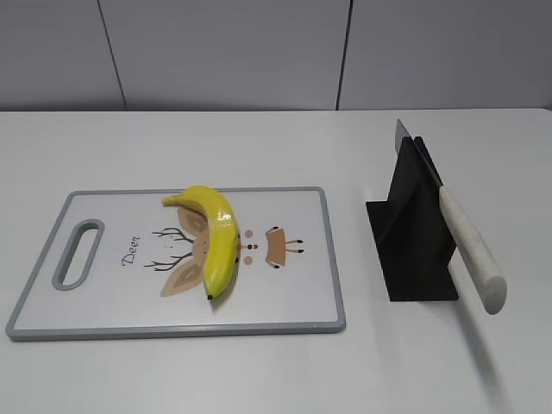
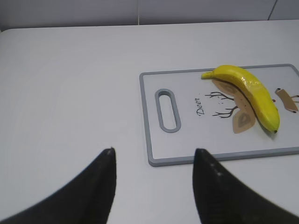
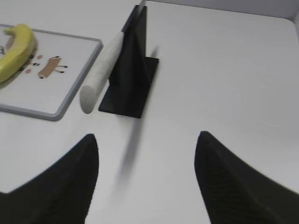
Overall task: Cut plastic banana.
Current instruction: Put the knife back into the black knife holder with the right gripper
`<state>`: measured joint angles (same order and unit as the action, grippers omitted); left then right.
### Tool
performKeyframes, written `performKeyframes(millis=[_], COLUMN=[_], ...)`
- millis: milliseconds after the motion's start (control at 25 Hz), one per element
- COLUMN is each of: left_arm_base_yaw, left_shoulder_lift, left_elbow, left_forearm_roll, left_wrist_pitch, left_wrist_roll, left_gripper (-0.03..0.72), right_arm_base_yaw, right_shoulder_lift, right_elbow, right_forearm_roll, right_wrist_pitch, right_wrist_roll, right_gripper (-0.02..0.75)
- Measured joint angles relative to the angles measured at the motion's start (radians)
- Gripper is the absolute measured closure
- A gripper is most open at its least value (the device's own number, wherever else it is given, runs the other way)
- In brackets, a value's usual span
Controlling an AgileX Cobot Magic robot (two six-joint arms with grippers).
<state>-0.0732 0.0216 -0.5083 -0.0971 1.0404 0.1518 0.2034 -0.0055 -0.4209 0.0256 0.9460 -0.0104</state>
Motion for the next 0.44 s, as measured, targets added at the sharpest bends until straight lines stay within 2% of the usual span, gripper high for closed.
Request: performKeyframes(millis=[160, 440], left_arm_base_yaw=[0.000, 0.000], left_shoulder_lift=[0.000, 0.000], left_elbow=[0.000, 0.000], left_forearm_roll=[0.000, 0.000], left_wrist_pitch=[0.000, 0.000], left_wrist_roll=[0.000, 0.000], left_gripper=[0.178, 0.178], right_arm_base_yaw=[-0.120, -0.138], right_shoulder_lift=[0.000, 0.000], right_elbow=[0.000, 0.000], right_forearm_roll=[0.000, 0.000], right_wrist_pitch=[0.000, -0.002], right_wrist_roll=[0.000, 0.000], right_gripper=[0.250, 0.251])
